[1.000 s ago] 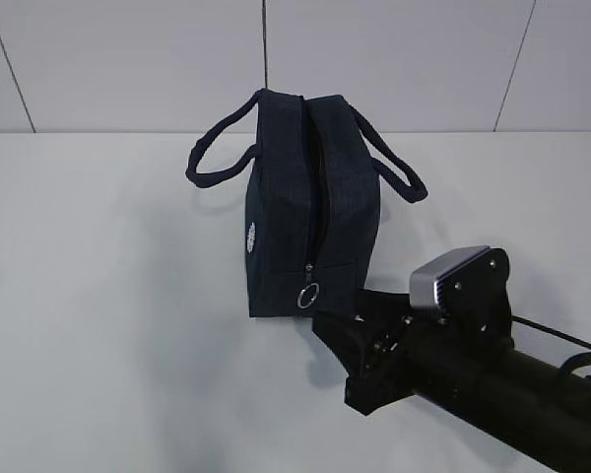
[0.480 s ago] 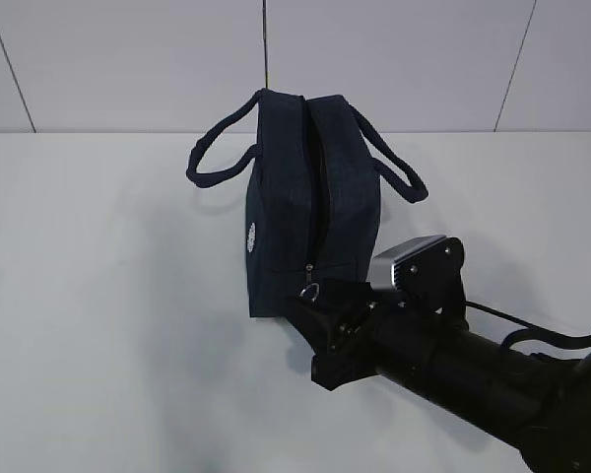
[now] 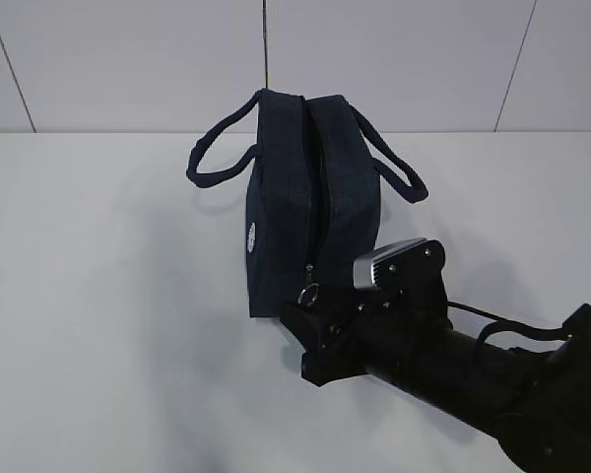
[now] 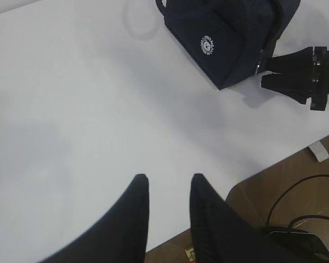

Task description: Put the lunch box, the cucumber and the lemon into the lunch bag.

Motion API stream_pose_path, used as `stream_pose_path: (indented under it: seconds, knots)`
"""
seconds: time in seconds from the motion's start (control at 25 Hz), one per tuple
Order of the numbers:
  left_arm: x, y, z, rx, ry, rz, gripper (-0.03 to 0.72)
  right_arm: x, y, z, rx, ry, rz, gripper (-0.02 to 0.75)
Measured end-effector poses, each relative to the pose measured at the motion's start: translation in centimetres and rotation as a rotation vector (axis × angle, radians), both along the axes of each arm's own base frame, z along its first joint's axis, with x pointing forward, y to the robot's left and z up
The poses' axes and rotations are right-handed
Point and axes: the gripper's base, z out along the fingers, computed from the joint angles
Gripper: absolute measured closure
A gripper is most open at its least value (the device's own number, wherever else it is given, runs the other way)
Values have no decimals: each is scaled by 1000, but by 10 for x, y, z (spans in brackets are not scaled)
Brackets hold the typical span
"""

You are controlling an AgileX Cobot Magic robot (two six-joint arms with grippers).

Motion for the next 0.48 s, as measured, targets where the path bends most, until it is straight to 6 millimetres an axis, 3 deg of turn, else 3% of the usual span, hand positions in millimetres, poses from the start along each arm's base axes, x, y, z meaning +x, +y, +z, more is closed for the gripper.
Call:
stream_pose_path:
  seconds: [0.48]
  knots:
    - [0, 1, 0, 5, -5, 3, 507, 12, 6, -1, -18, 69, -30, 298]
